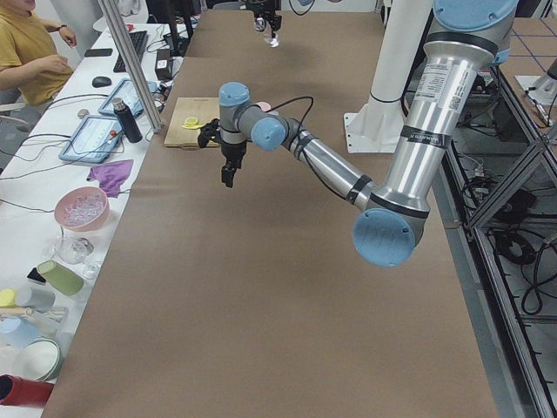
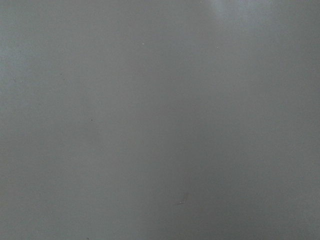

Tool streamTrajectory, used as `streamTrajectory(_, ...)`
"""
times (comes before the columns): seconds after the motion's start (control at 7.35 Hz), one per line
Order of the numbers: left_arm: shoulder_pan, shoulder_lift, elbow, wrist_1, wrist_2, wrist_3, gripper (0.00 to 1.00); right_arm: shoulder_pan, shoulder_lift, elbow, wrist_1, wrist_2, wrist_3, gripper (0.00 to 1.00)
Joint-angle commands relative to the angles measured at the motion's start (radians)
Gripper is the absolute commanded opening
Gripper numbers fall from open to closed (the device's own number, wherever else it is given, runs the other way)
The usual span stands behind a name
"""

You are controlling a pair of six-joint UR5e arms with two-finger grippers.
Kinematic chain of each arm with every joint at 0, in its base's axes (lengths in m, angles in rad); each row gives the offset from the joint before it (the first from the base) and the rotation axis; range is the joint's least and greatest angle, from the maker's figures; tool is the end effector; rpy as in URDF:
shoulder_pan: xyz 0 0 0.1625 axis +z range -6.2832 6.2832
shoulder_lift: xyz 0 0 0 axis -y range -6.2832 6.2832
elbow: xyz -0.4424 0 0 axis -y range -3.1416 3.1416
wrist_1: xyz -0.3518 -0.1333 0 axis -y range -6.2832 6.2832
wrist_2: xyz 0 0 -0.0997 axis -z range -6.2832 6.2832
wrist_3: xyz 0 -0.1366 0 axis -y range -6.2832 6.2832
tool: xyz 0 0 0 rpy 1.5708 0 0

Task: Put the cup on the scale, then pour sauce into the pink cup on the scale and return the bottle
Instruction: 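Move the upright sauce bottle with the right gripper to its spot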

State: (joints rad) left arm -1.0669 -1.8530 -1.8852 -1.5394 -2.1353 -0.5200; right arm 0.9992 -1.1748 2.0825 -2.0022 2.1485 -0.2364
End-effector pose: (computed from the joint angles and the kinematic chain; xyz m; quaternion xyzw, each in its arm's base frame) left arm 0.2178 -0.5197 0.4338 0.1025 0.3644 0.0702 0.9229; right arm -0.2364 -0.4761 0.3494 0.1768 -0.3107 -0.4280 0.8301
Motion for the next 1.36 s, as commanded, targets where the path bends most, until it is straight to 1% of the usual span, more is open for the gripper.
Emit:
streamTrajectory(0.0,0.001,0.000,0.002,-0.001,0.000,0.000,0.93,0.027,-0.035,-0.001,0.011,0.045,-0.035,0.58)
streamTrajectory(0.14,0.001,0.000,0.000,-0.001,0.000,-0.002,0.93,0.044,-0.048,-0.001,0.026,0.075,-0.037,0.58)
streamTrajectory(0.27,0.001,0.000,0.000,-0.001,0.000,-0.002,0.93,0.050,-0.087,-0.019,0.108,0.091,-0.034,0.58)
streamTrajectory(0.41,-0.001,0.000,0.000,-0.001,0.000,-0.002,0.93,0.062,-0.117,-0.063,0.203,0.120,-0.032,0.58)
streamTrajectory(0.54,0.001,0.000,0.000,-0.001,0.000,-0.003,0.93,0.074,-0.137,-0.090,0.270,0.135,-0.031,0.58)
streamTrajectory(0.82,0.001,-0.002,0.000,-0.001,0.000,-0.003,0.93,0.085,-0.160,-0.098,0.313,0.152,-0.035,0.59)
streamTrajectory(1.09,0.001,0.000,0.003,-0.001,0.000,-0.003,0.93,0.087,-0.200,-0.107,0.393,0.153,-0.034,0.59)
streamTrajectory(1.22,0.001,0.000,0.003,-0.001,0.000,-0.003,0.93,0.087,-0.201,-0.113,0.410,0.156,-0.032,0.59)
